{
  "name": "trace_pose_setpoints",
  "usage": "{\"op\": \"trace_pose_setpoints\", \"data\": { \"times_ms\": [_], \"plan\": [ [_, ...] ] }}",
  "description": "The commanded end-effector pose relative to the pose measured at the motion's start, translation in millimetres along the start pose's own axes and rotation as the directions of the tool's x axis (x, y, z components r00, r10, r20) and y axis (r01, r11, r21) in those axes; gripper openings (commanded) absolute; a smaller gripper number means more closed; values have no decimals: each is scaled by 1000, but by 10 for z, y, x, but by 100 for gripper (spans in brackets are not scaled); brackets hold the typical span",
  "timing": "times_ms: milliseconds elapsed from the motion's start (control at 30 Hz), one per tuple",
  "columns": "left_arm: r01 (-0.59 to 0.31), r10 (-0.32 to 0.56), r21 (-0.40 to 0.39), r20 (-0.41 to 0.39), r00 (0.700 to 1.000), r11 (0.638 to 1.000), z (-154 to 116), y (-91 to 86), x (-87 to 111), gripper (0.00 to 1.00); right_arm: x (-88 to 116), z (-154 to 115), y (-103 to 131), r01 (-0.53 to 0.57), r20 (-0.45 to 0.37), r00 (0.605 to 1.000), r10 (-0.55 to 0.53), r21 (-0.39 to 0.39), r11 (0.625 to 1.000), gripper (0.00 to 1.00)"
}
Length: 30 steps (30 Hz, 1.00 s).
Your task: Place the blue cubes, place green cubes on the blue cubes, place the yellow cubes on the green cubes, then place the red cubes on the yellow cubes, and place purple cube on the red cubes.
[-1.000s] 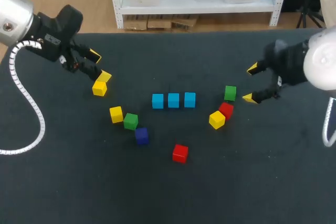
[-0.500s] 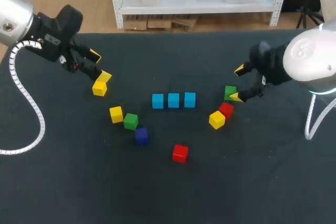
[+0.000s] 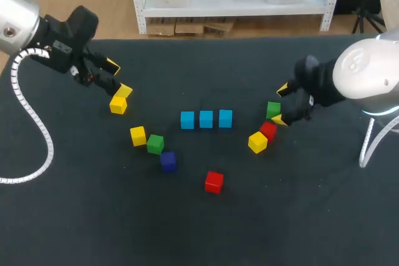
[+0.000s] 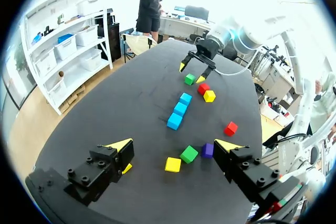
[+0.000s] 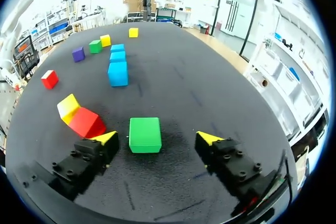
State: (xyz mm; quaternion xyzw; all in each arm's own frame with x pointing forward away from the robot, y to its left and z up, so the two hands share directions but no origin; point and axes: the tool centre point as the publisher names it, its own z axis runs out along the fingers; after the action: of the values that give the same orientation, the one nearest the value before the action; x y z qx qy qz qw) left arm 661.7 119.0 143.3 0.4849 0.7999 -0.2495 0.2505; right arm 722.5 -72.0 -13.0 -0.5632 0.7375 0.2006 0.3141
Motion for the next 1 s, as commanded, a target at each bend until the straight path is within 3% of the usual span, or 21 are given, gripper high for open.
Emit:
{"op": "trace_pose_setpoints", "data": {
  "times_ms": [33, 433, 533, 567, 767, 1000],
  "plan": [
    [-3, 3, 0, 6, 1000, 1000, -4, -3, 17, 100, -3, 24, 4, 5, 3, 1000, -5, -9, 1000, 42],
    [-3, 3, 0, 6, 1000, 1000, -4, -3, 17, 100, -24, 59, 29, 17, -2, 1000, -17, -28, 999, 38],
    [-3, 3, 0, 6, 1000, 1000, -4, -3, 17, 100, -22, 63, 35, 17, -4, 1000, -18, -28, 999, 4],
    [-3, 3, 0, 6, 1000, 1000, -4, -3, 17, 100, -22, 63, 39, 17, -5, 1000, -18, -27, 999, 0],
    [-3, 3, 0, 6, 1000, 1000, -4, -3, 17, 100, -82, 12, 66, 21, -9, 1000, -21, -27, 999, 0],
    [-3, 3, 0, 6, 1000, 1000, -4, -3, 17, 100, -324, -114, 78, 38, -2, 999, -38, -66, 997, 0]
  ]
}}
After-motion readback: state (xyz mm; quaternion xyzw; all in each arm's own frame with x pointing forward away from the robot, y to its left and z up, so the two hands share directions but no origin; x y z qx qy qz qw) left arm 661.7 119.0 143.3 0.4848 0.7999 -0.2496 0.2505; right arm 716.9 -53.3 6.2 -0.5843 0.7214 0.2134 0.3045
